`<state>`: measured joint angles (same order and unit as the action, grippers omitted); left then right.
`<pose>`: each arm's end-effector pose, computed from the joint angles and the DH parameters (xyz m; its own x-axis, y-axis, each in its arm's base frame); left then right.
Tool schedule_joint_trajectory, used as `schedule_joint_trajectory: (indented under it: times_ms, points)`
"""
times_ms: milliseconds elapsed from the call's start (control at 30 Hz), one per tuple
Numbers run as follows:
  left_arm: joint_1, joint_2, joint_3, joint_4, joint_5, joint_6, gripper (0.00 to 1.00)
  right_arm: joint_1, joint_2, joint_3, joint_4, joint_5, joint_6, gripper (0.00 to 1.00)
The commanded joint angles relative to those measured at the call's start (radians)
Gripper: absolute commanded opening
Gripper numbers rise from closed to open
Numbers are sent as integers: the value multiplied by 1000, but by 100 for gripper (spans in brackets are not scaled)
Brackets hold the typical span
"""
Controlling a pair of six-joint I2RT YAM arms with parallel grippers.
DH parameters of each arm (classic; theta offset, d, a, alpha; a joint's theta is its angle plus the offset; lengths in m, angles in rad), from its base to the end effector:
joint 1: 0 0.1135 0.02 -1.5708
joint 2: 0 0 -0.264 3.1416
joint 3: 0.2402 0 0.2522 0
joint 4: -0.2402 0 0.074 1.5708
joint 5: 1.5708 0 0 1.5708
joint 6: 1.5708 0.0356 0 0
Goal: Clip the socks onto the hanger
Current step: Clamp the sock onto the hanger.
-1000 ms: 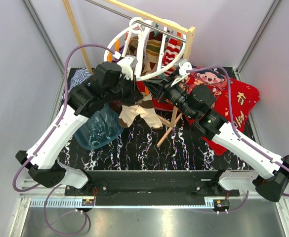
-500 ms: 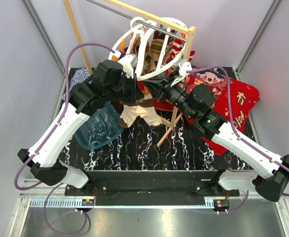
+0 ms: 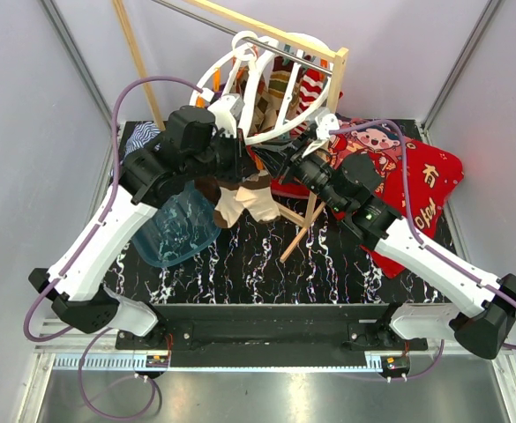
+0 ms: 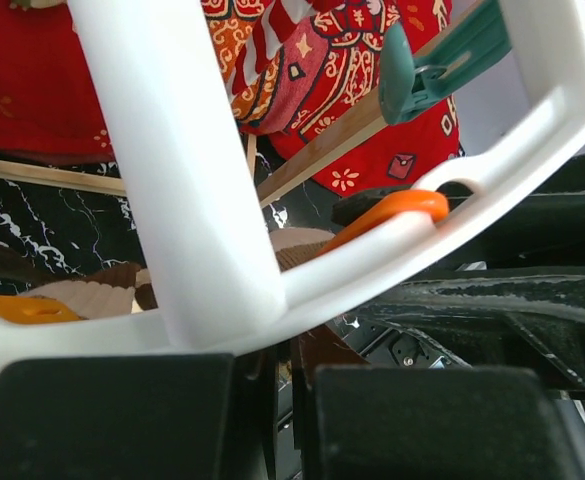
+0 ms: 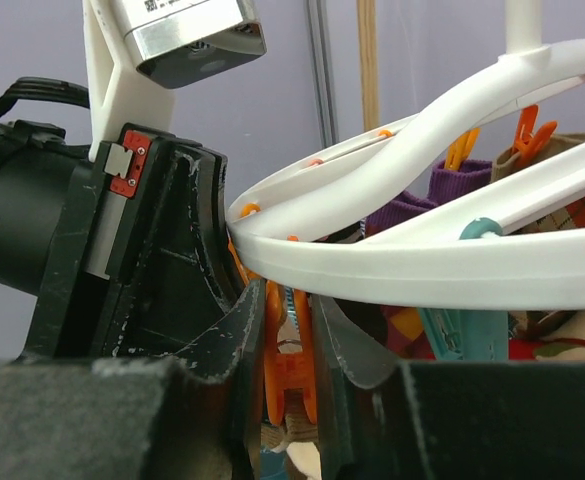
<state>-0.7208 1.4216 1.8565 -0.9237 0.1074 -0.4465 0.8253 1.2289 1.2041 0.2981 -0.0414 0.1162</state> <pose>0.2035 -0.1838 0.4808 -0.6322 -0.0160 -0.7746 0.5037 0.7512 -0.4266 0.1911 0.2092 0.4457 0.0936 0.2722 -0.9577 -0.7772 0.6211 0.1005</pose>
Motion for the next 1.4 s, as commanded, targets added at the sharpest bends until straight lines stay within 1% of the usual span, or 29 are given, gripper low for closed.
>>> schedule_joint_trajectory:
  times_ms: [0, 100, 433, 467, 500, 733, 767, 900, 1000, 1033, 1100, 1200, 1233, 1300, 1333, 1367]
  points:
    - [-2, -33, 10, 120, 23, -11, 0, 6, -11, -18, 47, -75, -29, 0]
    - [0, -38, 10, 123, 12, -11, 0, 6, -16, -28, 50, -75, -46, 0]
    - [0, -56, 3, 154, 72, -24, 0, 6, -23, -80, 114, -69, -73, 0]
    - [0, -56, 0, 155, 77, -26, 0, 6, -23, -84, 131, -66, -73, 3]
    - [0, -56, -2, 155, 78, -26, 0, 6, -26, -93, 137, -64, -73, 4]
    - [0, -66, -45, 183, 106, -38, 0, 6, -39, -110, 171, -51, -70, 3]
    - [0, -67, -49, 186, 107, -41, 0, 6, -37, -110, 171, -52, -70, 5]
    - [0, -78, -65, 195, 104, -44, 0, 6, -35, -112, 173, -57, -64, 30]
    - [0, -81, -66, 201, 101, -44, 0, 6, -37, -112, 173, -58, -64, 38]
    - [0, -79, -66, 203, 100, -46, 0, 6, -40, -112, 173, -57, -66, 44]
    - [0, -81, -63, 204, 97, -46, 0, 6, -46, -113, 173, -58, -64, 49]
    - [0, -79, -63, 207, 92, -44, 0, 6, -55, -115, 171, -57, -66, 59]
    - [0, -81, -65, 209, 89, -44, 0, 6, -62, -115, 170, -54, -66, 64]
    - [1, -84, -66, 209, 81, -46, 0, 6, -75, -115, 167, -52, -66, 70]
    - [1, -84, -66, 209, 80, -44, 0, 6, -78, -115, 164, -52, -67, 73]
    - [3, -88, -66, 209, 75, -43, 4, 6, -89, -115, 161, -52, -67, 77]
